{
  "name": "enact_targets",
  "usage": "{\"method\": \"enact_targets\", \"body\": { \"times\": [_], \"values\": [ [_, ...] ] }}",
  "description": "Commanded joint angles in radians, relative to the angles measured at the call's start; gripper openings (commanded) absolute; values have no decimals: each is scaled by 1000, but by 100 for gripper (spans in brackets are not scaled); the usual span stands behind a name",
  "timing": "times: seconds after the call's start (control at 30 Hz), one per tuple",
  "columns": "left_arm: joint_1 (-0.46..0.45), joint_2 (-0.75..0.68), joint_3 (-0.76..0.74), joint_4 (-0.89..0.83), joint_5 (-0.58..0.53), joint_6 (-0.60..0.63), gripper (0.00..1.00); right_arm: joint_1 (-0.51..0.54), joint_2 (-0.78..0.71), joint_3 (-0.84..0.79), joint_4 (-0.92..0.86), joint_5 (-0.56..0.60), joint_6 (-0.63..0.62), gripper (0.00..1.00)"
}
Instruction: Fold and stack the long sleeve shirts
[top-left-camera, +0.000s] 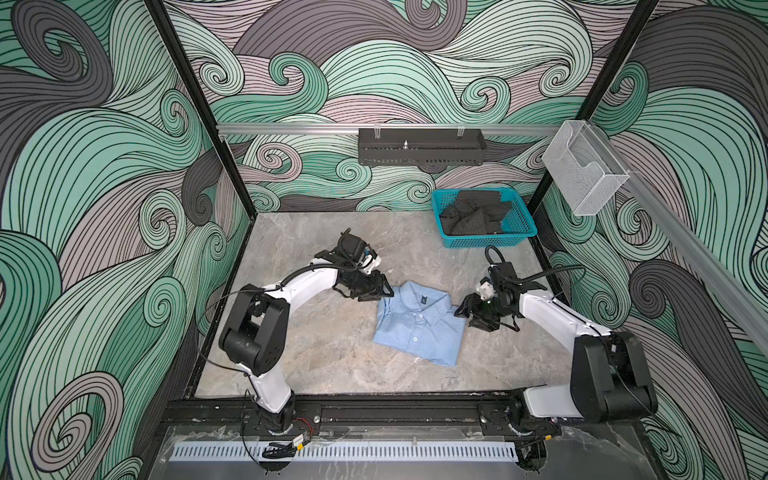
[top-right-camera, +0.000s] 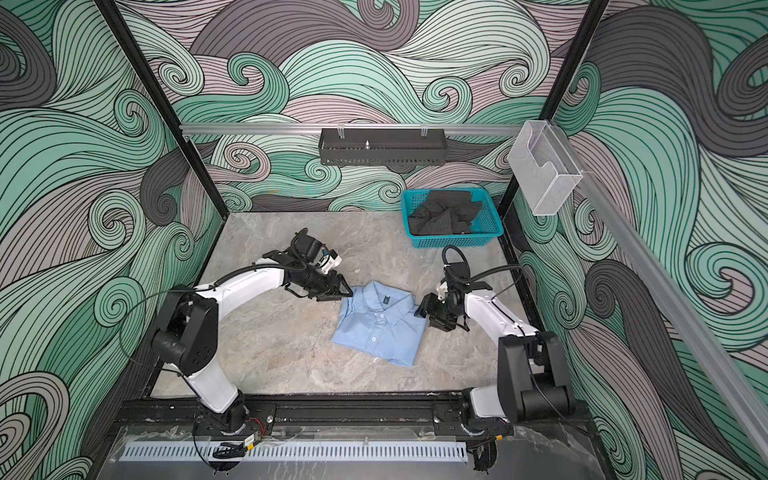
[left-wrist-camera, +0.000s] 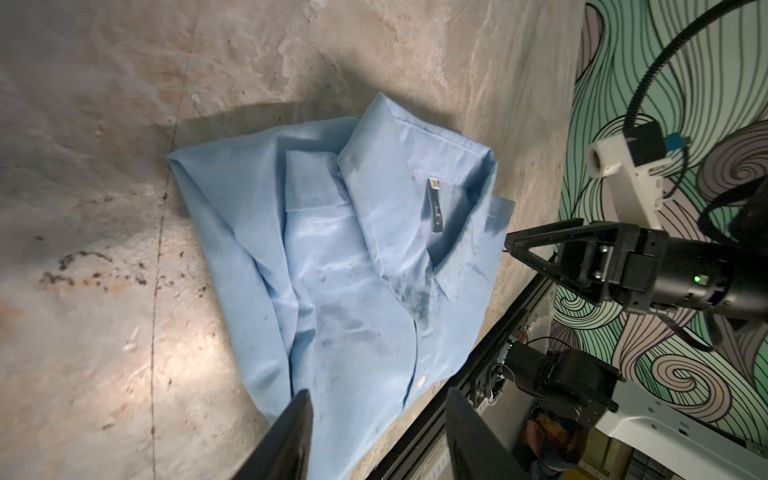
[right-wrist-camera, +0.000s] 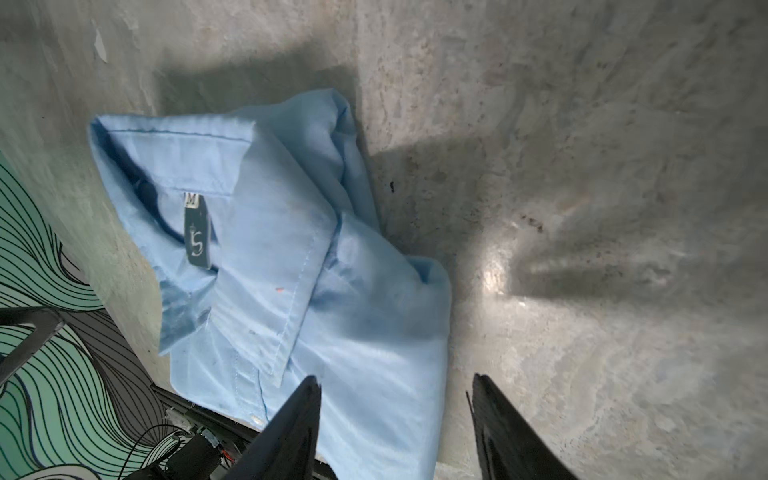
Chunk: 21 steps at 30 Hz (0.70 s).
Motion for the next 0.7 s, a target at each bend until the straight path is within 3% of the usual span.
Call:
{"method": "enact_targets", "body": {
  "times": [0.0,0.13,0.27,0.67],
  "values": [
    [-10,94,71,-22,-29,21,52,4,43,4,69,-17,3,52],
    [-16,177,169,-55,-37,50,47,5,87,16,93,-23,-6,31],
    [-19,252,241,-90,-31,68,35,7,100,32,92,-23,-21,11],
    [-26,349,313,-173,-93,114,36,33,72,74,32,13,-53,7]
  ]
}}
